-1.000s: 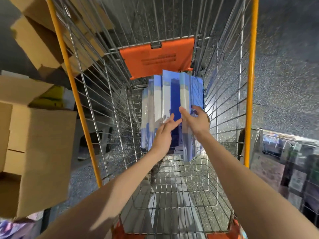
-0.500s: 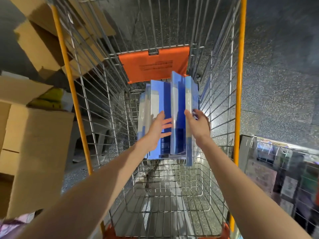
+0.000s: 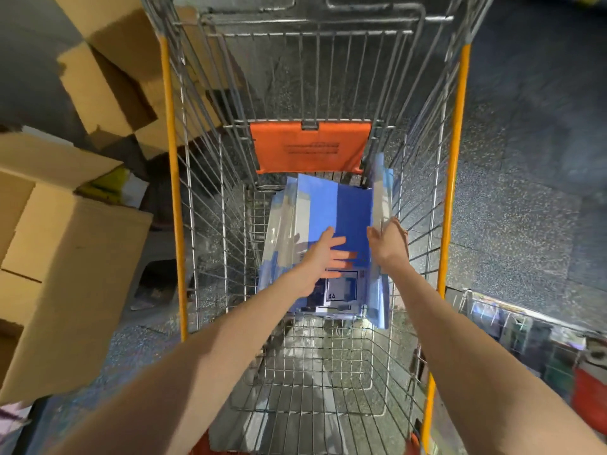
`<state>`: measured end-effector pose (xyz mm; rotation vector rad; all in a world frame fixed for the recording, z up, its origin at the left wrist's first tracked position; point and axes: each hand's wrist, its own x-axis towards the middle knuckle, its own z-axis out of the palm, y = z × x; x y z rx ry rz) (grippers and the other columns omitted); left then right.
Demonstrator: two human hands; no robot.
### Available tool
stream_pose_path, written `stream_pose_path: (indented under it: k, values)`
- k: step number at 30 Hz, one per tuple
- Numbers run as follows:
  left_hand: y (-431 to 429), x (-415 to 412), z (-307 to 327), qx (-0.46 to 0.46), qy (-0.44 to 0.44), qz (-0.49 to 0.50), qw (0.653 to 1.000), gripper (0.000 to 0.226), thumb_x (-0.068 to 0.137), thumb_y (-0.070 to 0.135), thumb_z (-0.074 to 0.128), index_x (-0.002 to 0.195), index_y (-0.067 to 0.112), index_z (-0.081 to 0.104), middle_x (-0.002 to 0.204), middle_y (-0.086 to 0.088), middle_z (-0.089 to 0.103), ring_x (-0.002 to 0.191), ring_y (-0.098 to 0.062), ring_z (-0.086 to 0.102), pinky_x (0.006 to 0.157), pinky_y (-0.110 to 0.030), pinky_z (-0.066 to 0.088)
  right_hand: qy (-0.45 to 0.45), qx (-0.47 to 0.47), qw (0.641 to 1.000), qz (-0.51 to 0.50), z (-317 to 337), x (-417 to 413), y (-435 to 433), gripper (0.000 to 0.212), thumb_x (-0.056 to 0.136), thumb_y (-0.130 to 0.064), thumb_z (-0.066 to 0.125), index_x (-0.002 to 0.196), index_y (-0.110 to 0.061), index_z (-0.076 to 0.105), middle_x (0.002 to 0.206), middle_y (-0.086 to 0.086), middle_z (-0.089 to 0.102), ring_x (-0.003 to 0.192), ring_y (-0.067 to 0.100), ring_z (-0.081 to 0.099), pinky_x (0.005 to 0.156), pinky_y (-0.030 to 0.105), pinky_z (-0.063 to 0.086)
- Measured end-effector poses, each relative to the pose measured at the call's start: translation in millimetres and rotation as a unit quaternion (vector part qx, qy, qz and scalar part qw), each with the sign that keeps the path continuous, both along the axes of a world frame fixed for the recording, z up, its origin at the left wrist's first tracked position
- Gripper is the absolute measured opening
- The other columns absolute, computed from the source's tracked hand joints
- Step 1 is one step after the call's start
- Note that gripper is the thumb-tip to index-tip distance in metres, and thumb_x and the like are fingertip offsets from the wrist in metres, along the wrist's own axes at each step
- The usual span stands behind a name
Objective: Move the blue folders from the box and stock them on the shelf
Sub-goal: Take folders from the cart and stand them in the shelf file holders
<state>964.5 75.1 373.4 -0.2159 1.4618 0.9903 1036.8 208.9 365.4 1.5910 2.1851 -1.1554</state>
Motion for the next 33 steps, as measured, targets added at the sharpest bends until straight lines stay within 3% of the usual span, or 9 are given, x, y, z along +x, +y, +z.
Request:
stream_pose_path:
  k: [2,8,11,17,19,22,26,30,33]
  values:
    - [-8,-7,4,0.011,0.018,-0.020,1.000,0.060,0.107,0.054,0.020,0.148,0.019,0.045,0.133,-0.012,0.064,0.112,-0.027,0.064,0.088,-0.035,0.051,-0.005,-0.002,1.000,0.002,11,3,-2,0.028,0.102,-0.019,0.052,0.116,0.005,0.048,0.081,0.010,0.051,0.077,0.027,0.051,0.064,0.028,0.033]
    - [-31,-32,42,0.038,0.056,-0.034,0.997,0.043,0.107,0.049,0.030,0.133,0.021,0.050,0.122,-0.012,0.067,0.094,-0.024,0.062,0.082,-0.035,0.046,0.066,0.028,0.997,-0.017,62,19,-16,0.044,0.094,-0.019,0.062,0.061,-0.014,0.033,0.048,0.000,0.033,0.041,0.006,0.038,0.043,0.024,0.028]
    - [-43,-38,83,0.057,0.089,-0.039,0.994,0.025,0.106,0.041,0.039,0.115,0.023,0.053,0.104,-0.008,0.066,0.076,-0.016,0.057,0.063,-0.026,0.039,0.104,0.046,0.993,-0.031,123,31,-41,0.048,0.094,-0.031,0.066,0.063,-0.020,0.031,0.055,-0.002,0.037,0.053,0.009,0.045,0.046,0.025,0.028]
    - [-71,-45,147,0.160,0.251,-0.089,0.950,0.017,0.103,0.043,0.050,0.109,0.030,0.059,0.096,0.009,0.061,0.083,-0.008,0.054,0.078,-0.029,0.042,0.248,0.045,0.962,-0.108,243,64,-102,0.036,0.087,-0.032,0.073,0.079,-0.006,0.049,0.068,0.005,0.040,0.060,0.018,0.038,0.052,0.030,0.031]
    - [-76,-45,170,0.198,0.286,-0.095,0.933,0.032,0.096,0.054,0.056,0.105,0.028,0.071,0.099,0.013,0.069,0.091,-0.009,0.062,0.090,-0.029,0.046,0.293,0.045,0.947,-0.123,283,80,-124,0.028,0.087,-0.030,0.073,0.094,-0.005,0.062,0.074,0.012,0.050,0.064,0.020,0.045,0.055,0.032,0.036]
    - [-80,-41,207,0.238,0.290,-0.068,0.925,0.046,0.083,0.067,0.066,0.097,0.023,0.074,0.089,0.007,0.070,0.083,-0.013,0.064,0.075,-0.028,0.047,0.381,0.057,0.913,-0.132,337,111,-159,0.011,0.092,-0.016,0.069,0.101,-0.010,0.067,0.089,0.011,0.073,0.076,0.017,0.063,0.071,0.035,0.051]
    - [-60,-22,255,0.274,0.268,-0.046,0.923,0.088,0.055,0.085,0.074,0.099,0.009,0.074,0.087,-0.007,0.070,0.081,-0.023,0.065,0.080,-0.043,0.054,0.464,0.055,0.864,-0.187,409,163,-198,0.008,0.097,-0.007,0.058,0.100,-0.007,0.065,0.076,-0.003,0.072,0.066,0.012,0.066,0.061,0.026,0.056]
    - [-65,25,333,0.339,0.354,-0.055,0.870,0.050,0.083,0.055,0.074,0.099,0.008,0.067,0.089,-0.002,0.068,0.078,-0.016,0.062,0.061,-0.027,0.043,0.496,0.074,0.831,-0.240,454,217,-215,0.021,0.095,-0.008,0.058,0.112,0.001,0.065,0.106,0.012,0.074,0.089,0.027,0.071,0.079,0.041,0.059]
    - [-68,60,385,0.400,0.386,-0.049,0.830,0.045,0.081,0.050,0.079,0.090,0.009,0.063,0.075,0.000,0.066,0.063,-0.009,0.058,0.052,-0.020,0.043,0.509,0.107,0.809,-0.275,485,251,-229,0.013,0.093,-0.005,0.055,0.101,-0.005,0.065,0.095,0.010,0.073,0.078,0.025,0.070,0.067,0.035,0.058]
